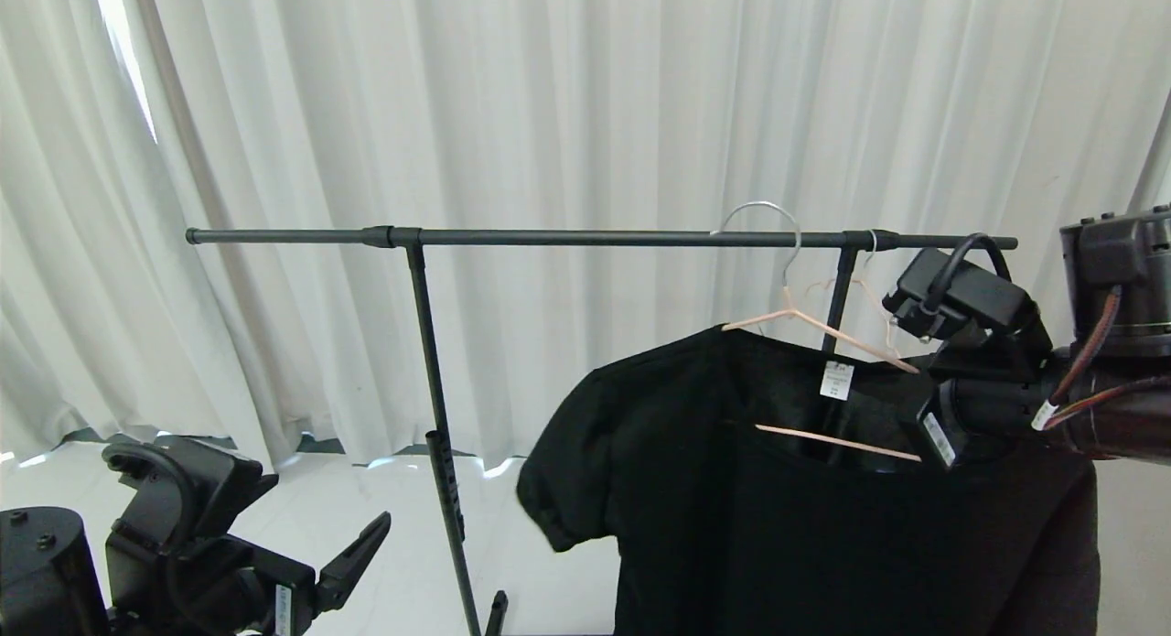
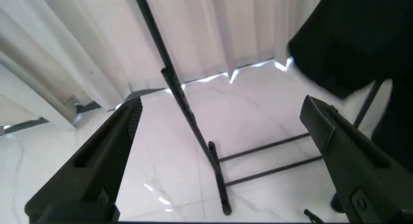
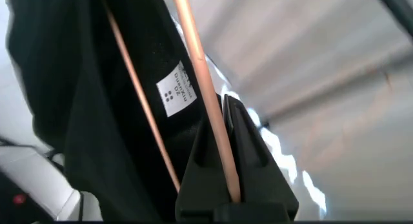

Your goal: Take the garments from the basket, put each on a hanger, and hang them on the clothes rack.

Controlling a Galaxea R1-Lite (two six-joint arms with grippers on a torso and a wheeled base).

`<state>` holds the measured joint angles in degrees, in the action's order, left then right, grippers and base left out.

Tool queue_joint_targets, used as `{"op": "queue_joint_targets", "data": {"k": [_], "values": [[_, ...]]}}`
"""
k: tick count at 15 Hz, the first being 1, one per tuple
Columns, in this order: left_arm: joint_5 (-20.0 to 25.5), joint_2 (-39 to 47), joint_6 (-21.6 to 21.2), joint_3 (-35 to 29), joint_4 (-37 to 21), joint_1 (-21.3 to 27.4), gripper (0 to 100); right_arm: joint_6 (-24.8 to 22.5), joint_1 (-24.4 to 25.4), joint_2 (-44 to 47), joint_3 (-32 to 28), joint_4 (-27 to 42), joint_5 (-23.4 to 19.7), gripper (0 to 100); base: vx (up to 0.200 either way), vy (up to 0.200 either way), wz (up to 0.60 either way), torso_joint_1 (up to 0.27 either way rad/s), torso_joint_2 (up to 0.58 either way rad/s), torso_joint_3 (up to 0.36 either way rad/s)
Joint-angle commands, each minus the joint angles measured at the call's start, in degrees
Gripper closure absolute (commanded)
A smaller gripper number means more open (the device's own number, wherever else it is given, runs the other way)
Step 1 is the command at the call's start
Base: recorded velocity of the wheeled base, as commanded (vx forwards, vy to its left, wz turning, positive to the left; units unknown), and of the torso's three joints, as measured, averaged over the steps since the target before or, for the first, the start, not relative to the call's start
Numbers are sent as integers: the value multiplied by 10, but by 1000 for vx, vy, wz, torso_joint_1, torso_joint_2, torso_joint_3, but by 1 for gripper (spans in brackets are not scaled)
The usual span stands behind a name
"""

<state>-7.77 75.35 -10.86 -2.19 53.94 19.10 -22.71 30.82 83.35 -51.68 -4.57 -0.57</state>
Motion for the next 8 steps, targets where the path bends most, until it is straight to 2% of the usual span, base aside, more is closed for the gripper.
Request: {"op": "queue_joint_targets", "data": {"k": [1,2,4,6,8], "values": [[-4,-1,0,-11,0,-2,0,46,1,33,-4,2,71,100,0,0,0,0,0,0],[-6,-1,-1,-17,0,-2,0,75,6,48,-5,2,102,100,0,0,0,0,0,0],[-16,1,-14,-22,0,-2,0,107,10,67,-7,10,127,100,0,0,0,0,0,0],[-31,2,-29,-23,0,-2,0,195,28,102,-45,62,155,100,0,0,0,0,0,0],[-33,2,-29,-23,0,-2,0,276,49,143,-102,89,221,100,0,0,0,0,0,0]]}}
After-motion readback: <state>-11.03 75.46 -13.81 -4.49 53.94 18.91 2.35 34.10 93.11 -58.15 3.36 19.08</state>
